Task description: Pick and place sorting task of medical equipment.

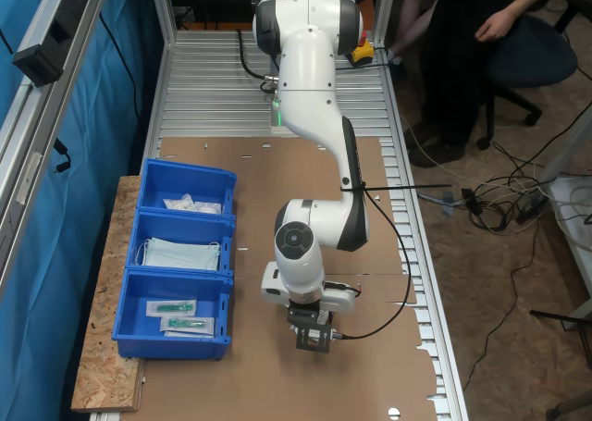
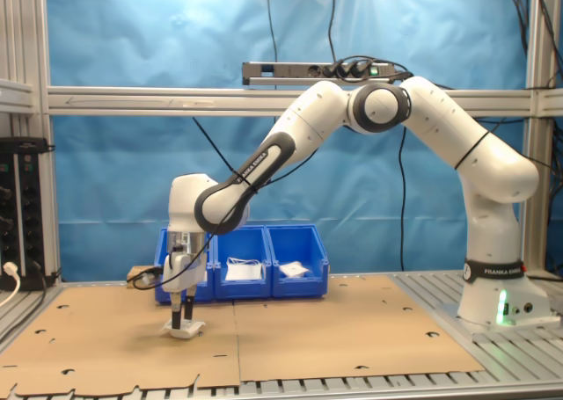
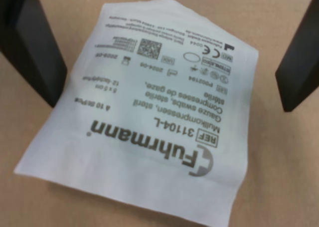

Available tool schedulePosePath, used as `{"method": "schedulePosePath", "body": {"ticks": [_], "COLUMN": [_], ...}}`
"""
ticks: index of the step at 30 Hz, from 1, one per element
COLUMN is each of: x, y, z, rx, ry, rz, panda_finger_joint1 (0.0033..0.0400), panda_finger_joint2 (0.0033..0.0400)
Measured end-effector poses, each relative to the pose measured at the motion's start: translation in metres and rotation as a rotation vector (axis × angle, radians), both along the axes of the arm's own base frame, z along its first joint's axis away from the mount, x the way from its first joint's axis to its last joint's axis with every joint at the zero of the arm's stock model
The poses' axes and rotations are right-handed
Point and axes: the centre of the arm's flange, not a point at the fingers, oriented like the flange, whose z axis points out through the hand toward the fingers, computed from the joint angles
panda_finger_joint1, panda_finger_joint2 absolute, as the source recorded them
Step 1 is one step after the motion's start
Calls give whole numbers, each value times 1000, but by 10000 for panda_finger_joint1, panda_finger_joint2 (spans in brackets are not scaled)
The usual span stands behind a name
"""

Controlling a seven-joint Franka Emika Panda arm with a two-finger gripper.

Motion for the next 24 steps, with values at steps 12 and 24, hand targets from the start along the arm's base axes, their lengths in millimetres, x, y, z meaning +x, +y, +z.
{"method": "schedulePosePath", "body": {"ticks": [12,24], "x": [-2,-2], "y": [1,1], "z": [-14,-15], "rx": [2,2], "ry": [18,18], "rz": [0,0], "panda_finger_joint1": [400,400], "panda_finger_joint2": [400,400]}}
